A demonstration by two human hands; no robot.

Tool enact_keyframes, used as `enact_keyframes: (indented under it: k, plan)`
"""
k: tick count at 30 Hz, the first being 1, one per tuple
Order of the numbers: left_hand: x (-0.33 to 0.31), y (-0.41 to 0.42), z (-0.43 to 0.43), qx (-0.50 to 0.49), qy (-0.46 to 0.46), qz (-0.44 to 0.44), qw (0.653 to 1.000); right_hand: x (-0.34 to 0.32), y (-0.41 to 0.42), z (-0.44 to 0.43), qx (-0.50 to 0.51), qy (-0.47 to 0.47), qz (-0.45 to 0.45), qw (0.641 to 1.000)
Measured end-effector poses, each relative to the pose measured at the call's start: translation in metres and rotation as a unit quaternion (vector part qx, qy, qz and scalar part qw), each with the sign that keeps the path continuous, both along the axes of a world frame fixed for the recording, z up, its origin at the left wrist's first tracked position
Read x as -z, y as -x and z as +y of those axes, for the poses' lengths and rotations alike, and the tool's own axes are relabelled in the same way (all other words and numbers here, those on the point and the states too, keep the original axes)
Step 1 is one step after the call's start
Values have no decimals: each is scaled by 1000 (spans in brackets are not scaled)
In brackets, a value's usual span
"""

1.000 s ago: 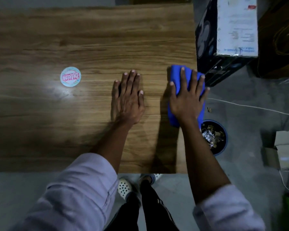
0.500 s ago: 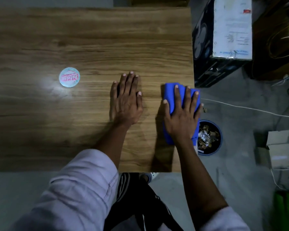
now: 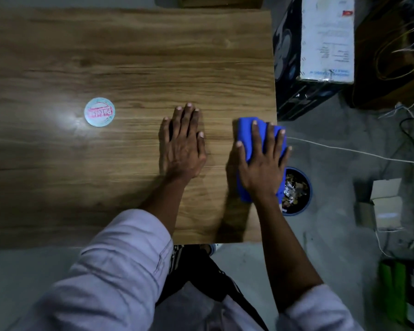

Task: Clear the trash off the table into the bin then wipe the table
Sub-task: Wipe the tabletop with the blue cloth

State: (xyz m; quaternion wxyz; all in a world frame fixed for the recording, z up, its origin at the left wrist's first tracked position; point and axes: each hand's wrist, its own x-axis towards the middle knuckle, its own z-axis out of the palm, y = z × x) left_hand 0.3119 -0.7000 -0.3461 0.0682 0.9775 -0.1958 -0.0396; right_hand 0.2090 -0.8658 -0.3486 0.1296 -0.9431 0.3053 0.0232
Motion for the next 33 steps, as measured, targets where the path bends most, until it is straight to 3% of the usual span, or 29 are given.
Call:
enact_keyframes:
  k: [3, 6, 11, 15, 20, 22, 27, 30, 33]
  plan:
    - [1, 0, 1, -1, 5, 5, 1000, 1, -57, -7, 36, -15, -19, 999]
    - [1, -1, -1, -11, 15, 9, 1000, 2, -105, 10, -9, -11, -16, 1000]
    - [-4, -1, -1, -10, -1, 20, 1000, -4, -56, 41, -140, -2, -22, 990]
    - [-5, 0, -3, -13, -2, 18, 1000, -5, -17, 7, -52, -5, 7, 999]
    - [-4, -1, -2, 0, -18, 30, 999, -2, -93, -13, 65, -22, -5, 998]
    - [-3, 0, -3, -9, -12, 25, 1000, 0, -130, -9, 43, -18, -5, 999]
    - [0, -3, -1, 1, -50, 25, 998, -4, -145, 31, -138, 0, -8, 990]
    - [-3, -2, -1, 11, -51, 39, 998, -8, -110, 35, -141, -27, -29, 989]
    - [-6, -8, -2, 6, -16, 40, 999, -9, -77, 12, -71, -34, -13, 997]
